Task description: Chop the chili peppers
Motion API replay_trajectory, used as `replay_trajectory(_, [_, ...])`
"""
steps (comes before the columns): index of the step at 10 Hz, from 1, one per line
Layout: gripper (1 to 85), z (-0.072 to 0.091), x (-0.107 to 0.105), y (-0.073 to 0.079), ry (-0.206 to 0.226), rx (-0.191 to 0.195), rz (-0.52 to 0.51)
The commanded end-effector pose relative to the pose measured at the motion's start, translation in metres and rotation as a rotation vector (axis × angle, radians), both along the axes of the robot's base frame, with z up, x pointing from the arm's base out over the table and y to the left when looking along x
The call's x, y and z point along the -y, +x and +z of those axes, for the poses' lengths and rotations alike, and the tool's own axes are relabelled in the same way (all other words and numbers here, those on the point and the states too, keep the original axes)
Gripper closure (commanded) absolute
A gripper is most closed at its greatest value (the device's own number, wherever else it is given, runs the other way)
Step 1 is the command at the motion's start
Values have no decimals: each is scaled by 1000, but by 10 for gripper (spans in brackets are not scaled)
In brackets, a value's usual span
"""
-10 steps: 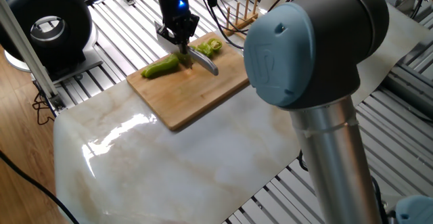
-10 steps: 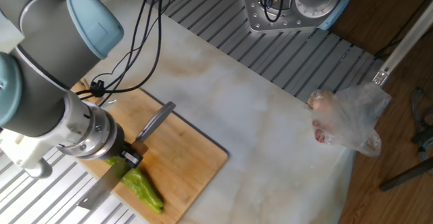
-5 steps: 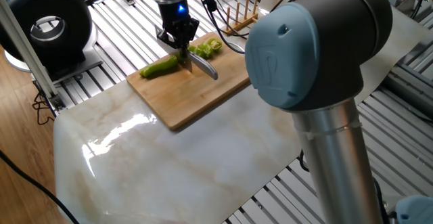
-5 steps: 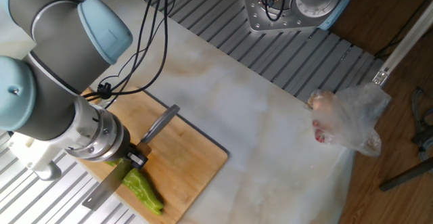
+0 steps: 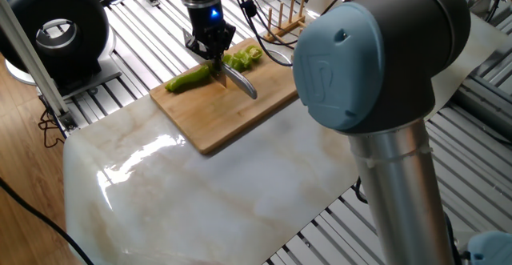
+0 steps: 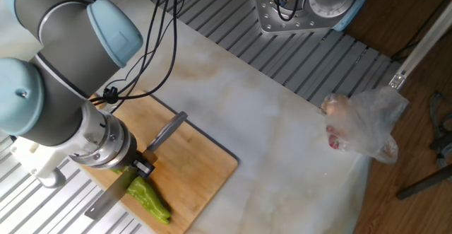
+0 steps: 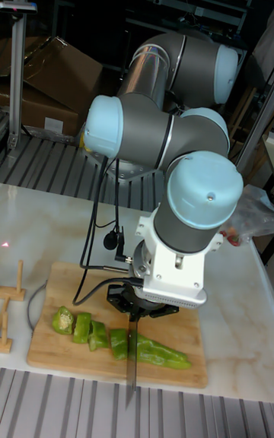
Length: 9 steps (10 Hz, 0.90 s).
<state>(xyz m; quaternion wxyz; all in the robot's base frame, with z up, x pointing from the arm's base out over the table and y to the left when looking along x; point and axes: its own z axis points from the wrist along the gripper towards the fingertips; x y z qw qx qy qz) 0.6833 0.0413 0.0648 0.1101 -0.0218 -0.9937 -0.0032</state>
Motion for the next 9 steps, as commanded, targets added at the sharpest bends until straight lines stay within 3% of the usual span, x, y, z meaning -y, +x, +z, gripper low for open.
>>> replay_trajectory(1, [843,8,-10,6,4,21,-19])
replay_trajectory(4, [843,11,-5,15,21,35,-10])
replay_trajectory(7, [843,5,5,23,-7,55,-14])
replay_trajectory(9, [843,6,8,20,-21,46,-23])
